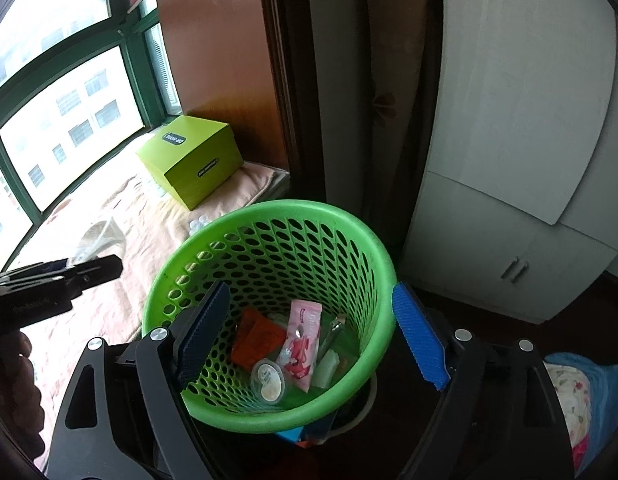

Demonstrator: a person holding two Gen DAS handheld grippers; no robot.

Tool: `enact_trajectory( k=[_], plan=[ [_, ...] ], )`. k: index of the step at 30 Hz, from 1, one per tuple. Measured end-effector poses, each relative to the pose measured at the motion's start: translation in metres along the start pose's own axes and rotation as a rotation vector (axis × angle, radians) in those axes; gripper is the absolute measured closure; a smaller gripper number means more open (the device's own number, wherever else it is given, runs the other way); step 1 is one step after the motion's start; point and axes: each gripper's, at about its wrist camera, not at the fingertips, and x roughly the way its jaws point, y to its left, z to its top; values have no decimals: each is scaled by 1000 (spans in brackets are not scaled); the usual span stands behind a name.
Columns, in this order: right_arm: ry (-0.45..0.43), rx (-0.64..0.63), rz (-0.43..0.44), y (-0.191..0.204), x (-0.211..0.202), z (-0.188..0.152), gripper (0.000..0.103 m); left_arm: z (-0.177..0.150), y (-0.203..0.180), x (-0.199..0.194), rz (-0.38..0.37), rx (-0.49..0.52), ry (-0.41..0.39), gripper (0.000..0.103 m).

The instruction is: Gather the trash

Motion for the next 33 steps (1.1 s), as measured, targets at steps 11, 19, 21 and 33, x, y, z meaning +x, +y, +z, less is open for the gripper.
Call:
enact_trajectory(
  k=[11, 19, 21, 33],
  plan=[
    [-6, 14, -7, -7, -3, -3, 20, 0, -20, 11, -44, 28, 9, 41],
    [-8, 10, 7, -4, -4, -3, 20, -2, -13, 3, -26, 11, -15, 22],
    [-8, 5, 21, 1, -4, -3, 19, -3, -7, -3, -5, -2, -26, 19],
    [-10, -63, 134, 49, -3, 3, 15, -12, 55, -49, 171, -98, -105, 9]
  ],
)
